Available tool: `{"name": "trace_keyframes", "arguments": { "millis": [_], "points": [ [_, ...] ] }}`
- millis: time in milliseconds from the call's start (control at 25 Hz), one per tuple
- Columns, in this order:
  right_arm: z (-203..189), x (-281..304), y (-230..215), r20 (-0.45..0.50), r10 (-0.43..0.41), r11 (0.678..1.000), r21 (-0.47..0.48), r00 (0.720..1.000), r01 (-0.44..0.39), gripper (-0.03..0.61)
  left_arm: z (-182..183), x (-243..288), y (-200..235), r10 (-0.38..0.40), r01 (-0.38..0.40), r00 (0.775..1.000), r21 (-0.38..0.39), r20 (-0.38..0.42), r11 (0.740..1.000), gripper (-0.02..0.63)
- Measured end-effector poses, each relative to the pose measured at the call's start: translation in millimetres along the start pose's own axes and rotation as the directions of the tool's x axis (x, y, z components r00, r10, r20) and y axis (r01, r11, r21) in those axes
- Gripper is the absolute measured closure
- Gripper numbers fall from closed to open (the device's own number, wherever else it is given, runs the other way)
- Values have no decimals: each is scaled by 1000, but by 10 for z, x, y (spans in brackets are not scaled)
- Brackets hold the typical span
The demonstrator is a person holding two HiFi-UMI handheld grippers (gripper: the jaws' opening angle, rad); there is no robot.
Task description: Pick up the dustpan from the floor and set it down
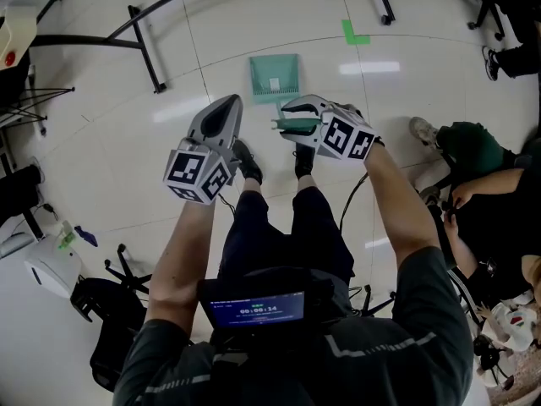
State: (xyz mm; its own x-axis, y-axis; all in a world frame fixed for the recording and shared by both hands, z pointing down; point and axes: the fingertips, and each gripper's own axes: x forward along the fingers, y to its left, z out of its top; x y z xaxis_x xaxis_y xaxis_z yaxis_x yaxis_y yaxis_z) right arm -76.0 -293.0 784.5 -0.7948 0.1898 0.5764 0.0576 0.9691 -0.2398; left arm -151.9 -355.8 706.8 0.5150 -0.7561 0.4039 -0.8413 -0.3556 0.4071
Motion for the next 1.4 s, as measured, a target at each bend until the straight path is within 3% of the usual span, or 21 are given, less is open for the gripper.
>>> {"name": "trace_keyframes", "arguments": {
  "millis": [200, 400, 520, 640, 720, 840, 920, 1000, 1400],
  "points": [
    [496, -381, 203, 73, -59, 998, 16, 996, 58, 356, 337, -301, -275, -22, 21, 999, 38, 31, 999, 580],
    [1577, -1185, 543, 242, -140, 990, 50, 960, 132, 357, 1124, -912, -789, -53, 43, 991, 86, 124, 995, 580],
    [2342, -1800, 700, 341, -224, 973, 22, 913, 230, 357, 1769, -1319, -1115, -78, 51, 977, 139, 197, 989, 580],
    [3044, -2409, 1091, 456, -249, 964, 33, 855, 263, 361, 2247, -1757, -1522, -120, 85, 968, 163, 222, 983, 580],
    [3435, -2796, 1356, 528, -250, 961, 35, 812, 274, 411, 2560, -1982, -1799, -131, 88, 961, 183, 243, 979, 580],
    [3877, -3248, 1624, 597, -302, 936, 38, 743, 349, 415, 2994, -2299, -2092, -139, 70, 946, 235, 292, 969, 580],
    [4057, -3421, 1762, 611, -341, 916, 43, 714, 400, 510, 3205, -2515, -2242, -152, 75, 934, 239, 323, 968, 580],
    [4160, -3512, 1870, 607, -357, 905, 35, 710, 425, 554, 3352, -2690, -2359, -172, 92, 917, 228, 359, 969, 580],
    [4283, -3796, 1893, 568, -464, 862, 111, 680, 495, 557, 3460, -2881, -2604, -190, 91, 911, 272, 365, 958, 580]
  ]
}}
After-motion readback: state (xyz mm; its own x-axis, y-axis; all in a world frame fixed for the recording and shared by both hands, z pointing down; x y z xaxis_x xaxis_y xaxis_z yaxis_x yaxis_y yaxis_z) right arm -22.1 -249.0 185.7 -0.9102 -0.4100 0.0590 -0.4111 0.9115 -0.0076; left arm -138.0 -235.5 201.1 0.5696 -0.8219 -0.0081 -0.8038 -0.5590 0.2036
